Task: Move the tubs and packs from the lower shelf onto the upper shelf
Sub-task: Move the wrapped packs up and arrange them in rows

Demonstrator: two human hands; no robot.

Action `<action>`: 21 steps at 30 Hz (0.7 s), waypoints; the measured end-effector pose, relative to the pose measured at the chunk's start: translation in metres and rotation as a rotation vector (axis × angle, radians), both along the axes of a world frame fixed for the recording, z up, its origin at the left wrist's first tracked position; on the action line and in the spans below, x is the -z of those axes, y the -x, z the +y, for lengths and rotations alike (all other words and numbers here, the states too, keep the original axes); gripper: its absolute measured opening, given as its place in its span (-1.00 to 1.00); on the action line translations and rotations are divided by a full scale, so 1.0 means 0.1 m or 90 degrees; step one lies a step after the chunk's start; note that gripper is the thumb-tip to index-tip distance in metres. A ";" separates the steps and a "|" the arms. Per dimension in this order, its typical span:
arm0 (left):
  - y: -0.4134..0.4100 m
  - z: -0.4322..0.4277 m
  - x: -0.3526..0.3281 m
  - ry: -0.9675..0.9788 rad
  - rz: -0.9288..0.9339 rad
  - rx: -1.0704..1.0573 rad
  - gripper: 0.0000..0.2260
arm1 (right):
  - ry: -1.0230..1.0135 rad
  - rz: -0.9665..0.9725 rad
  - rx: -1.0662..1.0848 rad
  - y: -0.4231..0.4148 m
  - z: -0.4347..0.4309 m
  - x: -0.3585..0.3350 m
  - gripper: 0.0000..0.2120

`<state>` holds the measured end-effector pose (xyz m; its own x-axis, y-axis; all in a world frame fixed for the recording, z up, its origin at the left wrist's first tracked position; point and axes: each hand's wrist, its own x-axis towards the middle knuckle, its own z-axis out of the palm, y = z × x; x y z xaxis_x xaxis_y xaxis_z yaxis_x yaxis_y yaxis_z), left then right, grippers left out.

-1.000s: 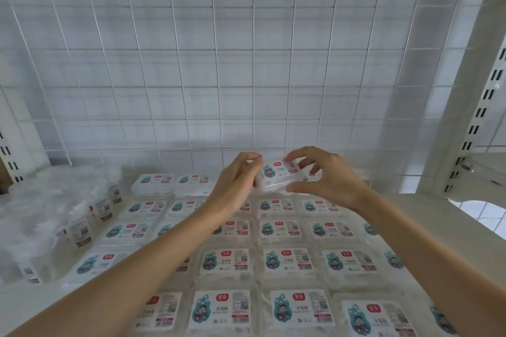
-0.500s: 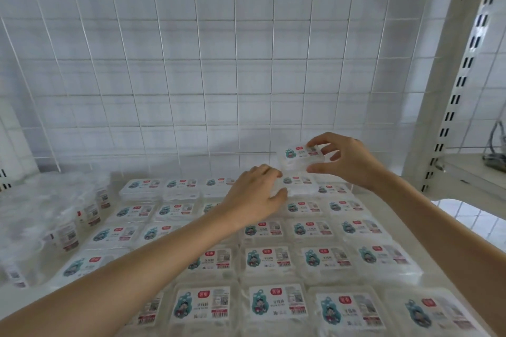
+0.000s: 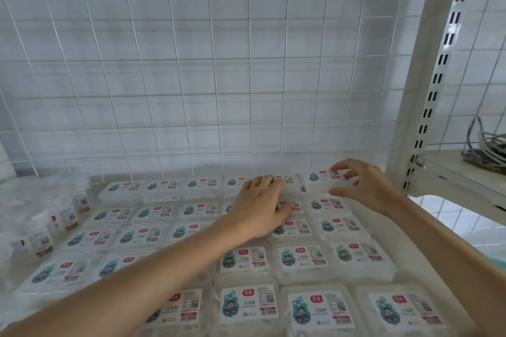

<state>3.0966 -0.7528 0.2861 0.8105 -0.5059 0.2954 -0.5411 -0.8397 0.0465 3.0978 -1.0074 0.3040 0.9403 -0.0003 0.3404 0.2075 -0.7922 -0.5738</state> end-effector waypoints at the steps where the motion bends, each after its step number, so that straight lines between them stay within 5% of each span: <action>1: 0.01 -0.01 0.00 0.002 -0.001 -0.001 -0.48 | 0.003 0.002 0.005 -0.02 0.01 0.02 -0.57; 21: 0.01 -0.01 0.00 0.004 0.037 -0.018 -0.46 | 0.114 0.007 0.038 -0.03 0.24 0.18 -0.59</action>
<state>3.0955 -0.7540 0.2859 0.8405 -0.4804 0.2506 -0.5131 -0.8543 0.0832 3.1008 -0.9835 0.2862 0.9440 0.0042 0.3299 0.1522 -0.8927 -0.4241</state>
